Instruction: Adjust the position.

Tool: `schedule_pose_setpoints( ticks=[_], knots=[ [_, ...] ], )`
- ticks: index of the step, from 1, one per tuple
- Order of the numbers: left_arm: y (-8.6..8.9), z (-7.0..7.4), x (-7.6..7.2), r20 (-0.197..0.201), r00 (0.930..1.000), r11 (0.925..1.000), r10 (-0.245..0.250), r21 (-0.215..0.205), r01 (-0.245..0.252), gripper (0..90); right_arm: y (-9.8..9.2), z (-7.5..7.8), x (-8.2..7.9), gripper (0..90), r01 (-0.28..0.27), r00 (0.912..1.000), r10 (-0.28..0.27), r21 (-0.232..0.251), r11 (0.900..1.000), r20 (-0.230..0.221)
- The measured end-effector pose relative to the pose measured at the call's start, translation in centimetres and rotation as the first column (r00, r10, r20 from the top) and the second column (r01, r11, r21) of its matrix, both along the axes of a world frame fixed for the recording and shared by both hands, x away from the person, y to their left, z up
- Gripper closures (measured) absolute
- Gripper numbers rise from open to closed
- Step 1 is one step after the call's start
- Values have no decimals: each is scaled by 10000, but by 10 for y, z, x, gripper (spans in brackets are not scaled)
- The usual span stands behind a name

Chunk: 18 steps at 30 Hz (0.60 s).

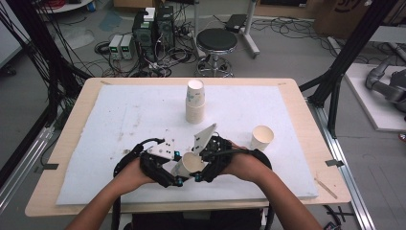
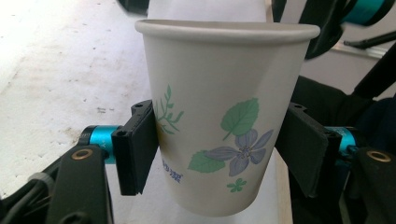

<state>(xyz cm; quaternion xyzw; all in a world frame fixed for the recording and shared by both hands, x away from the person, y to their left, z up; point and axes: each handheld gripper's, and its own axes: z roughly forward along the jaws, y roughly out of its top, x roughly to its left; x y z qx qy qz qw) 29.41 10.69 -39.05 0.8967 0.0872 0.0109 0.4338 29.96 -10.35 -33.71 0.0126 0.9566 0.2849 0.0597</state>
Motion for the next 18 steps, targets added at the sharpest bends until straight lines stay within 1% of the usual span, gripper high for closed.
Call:
schedule_pose_setpoints(
  ticks=[1, 4, 5, 6, 7, 8, 9, 11, 12, 13, 14, 15, 16, 17, 18],
  knots=[
    [1, -1, 0, -64, 10000, 10000, 33, -34, -33, 322, -2, 1, 0, 229, 84, 9999, -83, 230, 9997, -76],
    [3, -3, 1, -95, 9998, 9998, 147, -160, -148, 317, -10, 7, 1, 223, 211, 9997, -199, 840, 9962, -150],
    [6, -5, 1, -126, 9994, 9990, 336, -293, -339, 316, -15, 9, 1, 223, 319, 9994, -298, 1185, 9924, -192],
    [8, -6, 1, -90, 9991, 9984, 416, -387, -419, 313, -18, 10, 2, 223, 397, 9992, -380, 1350, 9901, -147],
    [10, -7, 1, -107, 9983, 9966, 577, -578, -583, 312, -21, 10, 1, 223, 520, 9986, -498, 1494, 9874, -185],
    [12, -9, 1, -123, 9973, 9947, 728, -723, -735, 310, -25, 10, 2, 220, 663, 9978, -643, 1726, 9828, -175],
    [14, -10, 1, -113, 9959, 9927, 897, -801, -903, 310, -30, 10, 2, 220, 838, 9964, -795, 1933, 9776, -300],
    [18, -12, 1, -105, 9937, 9886, 1113, -1007, -1118, 308, -39, 7, 3, 220, 1224, 9923, -1146, 2373, 9637, -462],
    [21, -13, 1, -58, 9918, 9852, 1277, -1149, -1275, 308, -44, 5, 3, 220, 1449, 9892, -1344, 2601, 9546, -577],
    [23, -14, 1, -69, 9901, 9822, 1405, -1254, -1402, 306, -49, 3, 3, 220, 1697, 9853, -1560, 2880, 9425, -698],
    [26, -15, 1, -2, 9877, 9778, 1565, -1410, -1550, 306, -53, 1, 3, 221, 1836, 9829, -1692, 3039, 9349, -731],
    [28, -15, 1, 25, 9856, 9740, 1692, -1535, -1669, 304, -59, -2, 3, 220, 2055, 9786, -1916, 3257, 9229, -747],
    [31, -16, 1, 50, 9824, 9682, 1866, -1707, -1830, 304, -62, -3, 2, 220, 2189, 9757, -2054, 3411, 9142, -758],
    [34, -17, 1, 68, 9788, 9616, 2047, -1879, -1998, 303, -67, -6, 1, 220, 2357, 9717, -2240, 3615, 9021, -745],
    [38, -18, 1, 79, 9738, 9535, 2271, -2050, -2207, 303, -72, -8, 0, 220, 2547, 9666, -2460, 3794, 8895, -720]
  ],
)
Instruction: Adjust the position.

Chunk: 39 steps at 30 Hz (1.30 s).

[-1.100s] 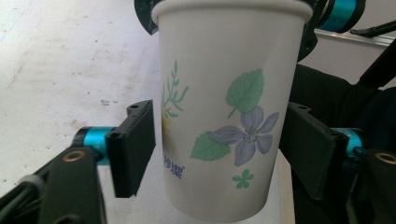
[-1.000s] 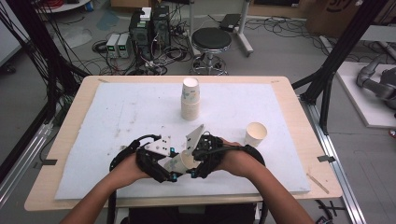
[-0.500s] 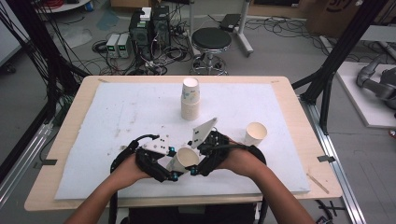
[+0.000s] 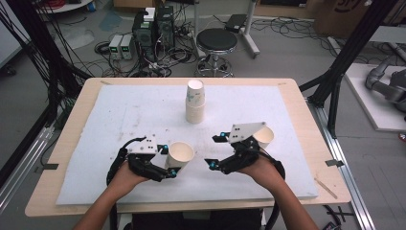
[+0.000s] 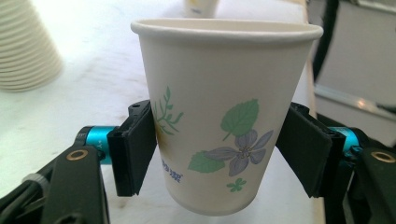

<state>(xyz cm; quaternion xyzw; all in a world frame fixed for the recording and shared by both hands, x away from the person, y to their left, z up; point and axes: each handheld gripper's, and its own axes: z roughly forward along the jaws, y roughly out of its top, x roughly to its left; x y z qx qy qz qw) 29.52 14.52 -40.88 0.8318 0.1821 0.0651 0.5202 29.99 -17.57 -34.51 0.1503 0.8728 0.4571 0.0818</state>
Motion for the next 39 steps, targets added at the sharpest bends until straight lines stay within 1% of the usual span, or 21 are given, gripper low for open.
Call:
schedule_pose_setpoints(
  ticks=[1, 3, 4, 5, 6, 10, 12, 14, 17, 21, 23, 25, 26, 28, 30, 32, 34, 35, 36, 38, 39],
  knots=[
    [2, -1, 0, 27, 9999, 9999, 110, -124, -110, 303, -6, -3, -2, 220, 321, 9995, -321, 254, 9992, -2],
    [9, -3, 1, 75, 9993, 9985, 377, -391, -373, 303, -16, -8, -2, 220, 710, 9973, -717, 480, 9963, 124],
    [12, -3, 1, 118, 9984, 9970, 555, -543, -548, 302, -22, -11, -3, 220, 992, 9947, -1005, 585, 9933, 195],
    [14, -4, 1, 181, 9976, 9962, 664, -577, -653, 302, -28, -14, -4, 220, 1232, 9921, -1246, 732, 9897, 144],
    [16, -4, 1, 229, 9966, 9947, 788, -675, -771, 302, -31, -15, -5, 219, 1378, 9903, -1389, 801, 9872, 85],
    [24, -5, 1, 430, 9910, 9867, 1266, -1084, -1213, 301, -45, -21, -8, 217, 1882, 9812, -1916, 1032, 9767, 240],
    [28, -5, 0, 505, 9881, 9825, 1454, -1247, -1382, 301, -50, -23, -9, 216, 2029, 9768, -2094, 1171, 9722, 456],
    [31, -5, 0, 591, 9848, 9784, 1631, -1380, -1537, 301, -54, -24, -11, 216, 2186, 9731, -2261, 1314, 9669, 449],
    [36, -5, 0, 707, 9789, 9714, 1916, -1564, -1788, 301, -61, -25, -14, 216, 2476, 9643, -2581, 1428, 9583, 599],
    [43, -7, -1, 879, 9666, 9565, 2408, -1906, -2210, 300, -69, -29, -16, 212, 2862, 9507, -3004, 1551, 9455, 769],
    [46, -8, -2, 940, 9617, 9513, 2574, -1992, -2351, 300, -73, -32, -17, 212, 3056, 9428, -3212, 1534, 9397, 896],
    [49, -9, -2, 954, 9586, 9473, 2681, -2069, -2444, 300, -76, -35, -17, 212, 3312, 9337, -3470, 1549, 9308, 889],
    [50, -9, -2, 1002, 9555, 9445, 2774, -2108, -2521, 300, -78, -36, -17, 212, 3374, 9308, -3537, 1562, 9283, 917],
    [53, -8, -2, 1040, 9520, 9391, 2879, -2253, -2594, 299, -80, -38, -17, 212, 3524, 9248, -3693, 1600, 9221, 916],
    [55, -8, -3, 1102, 9468, 9337, 3024, -2342, -2709, 299, -83, -39, -17, 212, 3672, 9182, -3848, 1620, 9159, 944],
    [57, -7, -3, 1126, 9435, 9301, 3116, -2393, -2786, 299, -84, -41, -18, 212, 3729, 9153, -3923, 1762, 9110, 911],
    [60, -7, -2, 1094, 9415, 9265, 3188, -2454, -2852, 299, -85, -43, -18, 212, 3779, 9106, -4000, 1827, 9076, 1036],
    [61, -7, -2, 1102, 9402, 9255, 3223, -2454, -2885, 299, -84, -44, -18, 212, 3794, 9110, -4007, 1828, 9070, 973],
    [61, -7, -2, 1111, 9373, 9221, 3304, -2497, -2955, 299, -84, -45, -18, 212, 3764, 9127, -3972, 1806, 9087, 964],
    [64, -7, -2, 1117, 9339, 9188, 3396, -2517, -3040, 299, -84, -47, -19, 212, 3790, 9127, -3980, 1728, 9091, 923],
    [66, -6, -2, 1146, 9315, 9171, 3452, -2521, -3089, 299, -83, -47, -19, 212, 3771, 9143, -3956, 1736, 9098, 870]
  ],
)
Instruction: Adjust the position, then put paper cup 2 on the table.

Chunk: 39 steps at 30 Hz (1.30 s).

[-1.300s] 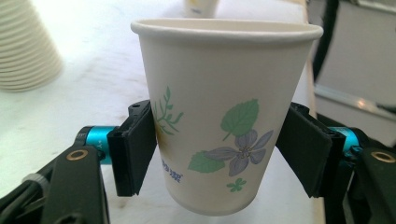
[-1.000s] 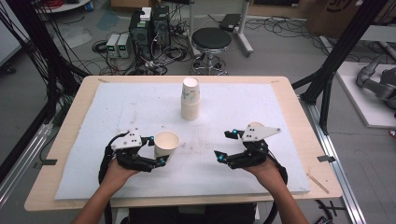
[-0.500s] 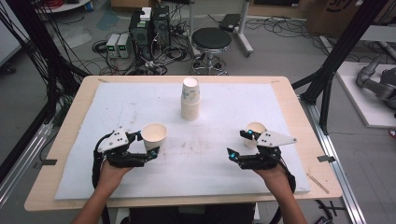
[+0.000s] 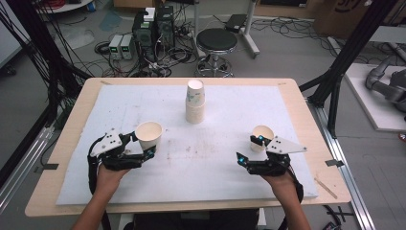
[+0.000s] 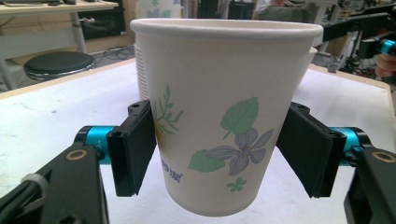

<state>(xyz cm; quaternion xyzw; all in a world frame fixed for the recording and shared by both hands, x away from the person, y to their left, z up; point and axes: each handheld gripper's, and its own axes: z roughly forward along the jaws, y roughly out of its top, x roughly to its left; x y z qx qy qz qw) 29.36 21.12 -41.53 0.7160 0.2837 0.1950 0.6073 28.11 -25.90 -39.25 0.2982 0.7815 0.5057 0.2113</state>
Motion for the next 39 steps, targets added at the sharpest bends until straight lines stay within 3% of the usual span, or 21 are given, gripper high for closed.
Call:
schedule_pose_setpoints(
  ticks=[15, 23, 28, 30, 34, 39],
  knots=[
    [21, 2, 3, 242, 9955, 9950, 919, -406, -909, 299, 3, -1, -1, 212, -112, 9999, 112, -18, 9999, 4],
    [39, -5, 9, 216, 9850, 9851, 1712, -197, -1708, 296, 7, -3, 0, 212, -309, 9995, 309, -82, 9995, -7],
    [53, -12, 14, 159, 9721, 9721, 2341, -187, -2338, 296, 7, -4, -1, 212, -350, 9993, 350, -57, 9994, -91],
    [57, -15, 16, 154, 9637, 9638, 2665, -82, -2664, 298, 7, -5, -1, 212, -383, 9992, 382, -62, 9992, -139],
    [65, -23, 22, -138, 9518, 9519, 3065, 76, -3065, 300, 7, -6, -2, 212, -383, 9991, 381, -90, 9992, -167],
    [74, -33, 28, -750, 9265, 9293, 3688, 511, -3658, 301, 7, -6, -3, 212, -397, 9991, 396, -93, 9992, -143]
  ],
)
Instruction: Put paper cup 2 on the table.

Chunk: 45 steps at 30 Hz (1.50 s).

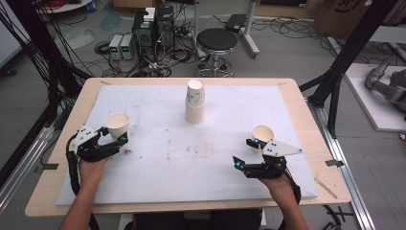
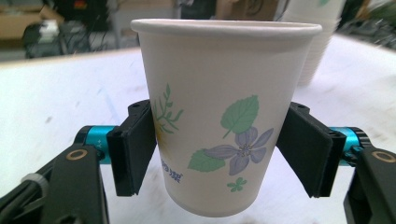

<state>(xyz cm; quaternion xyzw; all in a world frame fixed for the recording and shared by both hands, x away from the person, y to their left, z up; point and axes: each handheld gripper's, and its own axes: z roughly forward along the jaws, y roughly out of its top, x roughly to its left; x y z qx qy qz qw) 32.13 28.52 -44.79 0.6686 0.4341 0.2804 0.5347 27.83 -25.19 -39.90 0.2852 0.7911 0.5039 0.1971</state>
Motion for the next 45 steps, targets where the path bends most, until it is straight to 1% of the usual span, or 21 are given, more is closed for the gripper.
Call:
schedule_pose_setpoints(
  ticks=[3, 6, 8, 10, 14, 17, 23, 25, 27, 28, 29, 30, 32, 34, 35, 36, 38, 40, 42, 44, 45],
  knots=[
    [0, -2, 1, -325, 9992, 9992, 235, 342, -223, 305, -1, 0, 0, 212, -4, 10000, 4, -4, 10000, 7],
    [-3, -5, 3, -715, 9970, 9962, 292, 844, -231, 305, -1, 0, 0, 212, -24, 10000, 24, -13, 10000, 16],
    [-6, -7, 4, -967, 9947, 9923, 362, 1211, -244, 308, -1, -1, -1, 212, -42, 10000, 42, -27, 10000, -20],
    [-7, -8, 4, -1138, 9922, 9891, 511, 1431, -346, 310, -1, -1, 0, 212, -68, 10000, 68, -48, 10000, -43],
    [-7, -9, 2, -1279, 9896, 9880, 660, 1475, -469, 314, 0, -2, 0, 212, -144, 9999, 143, -62, 9999, -53],
    [-7, -10, -2, -1457, 9862, 9826, 787, 1782, -521, 313, 0, -2, 0, 212, -149, 9999, 149, -76, 9999, -30],
    [-4, -10, -9, -1847, 9786, 9813, 912, 1839, -568, 304, -2, -1, -2, 212, -173, 9998, 173, -23, 9998, -47],
    [-4, -10, -10, -1842, 9775, 9802, 1025, 1858, -678, 262, -2, 0, -1, 212, -167, 9999, 167, -17, 9999, 22],
    [-2, -7, -13, -1788, 9782, 9828, 1054, 1689, -751, 196, -3, 0, -2, 212, -149, 9999, 149, -7, 9999, -3],
    [-1, -4, -17, -1617, 9809, 9842, 1081, 1567, -826, 176, -3, 1, -2, 212, -138, 9999, 138, 5, 9999, -12],
    [-1, -4, -17, -1617, 9809, 9842, 1081, 1567, -826, 168, -4, 1, -2, 212, -154, 9999, 154, 10, 9999, 1],
    [1, 0, -23, -1329, 9851, 9857, 1088, 1425, -897, 168, -4, 2, -2, 212, -140, 9999, 140, 17, 9999, -11],
    [2, 5, -29, -966, 9878, 9831, 1223, 1483, -1073, 168, -5, 2, -2, 212, -116, 9999, 116, 13, 9999, -10],
    [2, 11, -37, -381, 9906, 9817, 1317, 1438, -1250, 168, -5, 3, -3, 212, -97, 10000, 97, 13, 10000, -3],
    [2, 15, -41, -52, 9911, 9829, 1330, 1294, -1312, 168, -6, 3, -3, 212, -82, 10000, 82, -18, 10000, 17],
    [1, 20, -44, 310, 9909, 9847, 1309, 1123, -1336, 166, -6, 4, -2, 212, -81, 10000, 81, -35, 10000, 37],
    [-1, 29, -50, 1020, 9866, 9867, 1273, 880, -1364, 164, -6, 4, -2, 212, -35, 10000, 35, -53, 10000, 77],
    [-7, 38, -54, 1571, 9837, 9945, 876, 425, -953, 161, -7, 6, -2, 212, 29, 10000, -29, -48, 10000, 76],
    [-14, 44, -55, 1877, 9816, 9991, 356, 145, -390, 162, -7, 7, -2, 212, 135, 9998, -134, -91, 9999, 143],
    [-24, 48, -55, 2014, 9790, 9993, -314, -125, 346, 162, -8, 8, -3, 212, 165, 9997, -163, -115, 9998, 194],
    [-29, 49, -54, 2043, 9765, 9967, -684, -288, 759, 161, -9, 9, -3, 212, 207, 9995, -204, -144, 9997, 228]
  ],
)
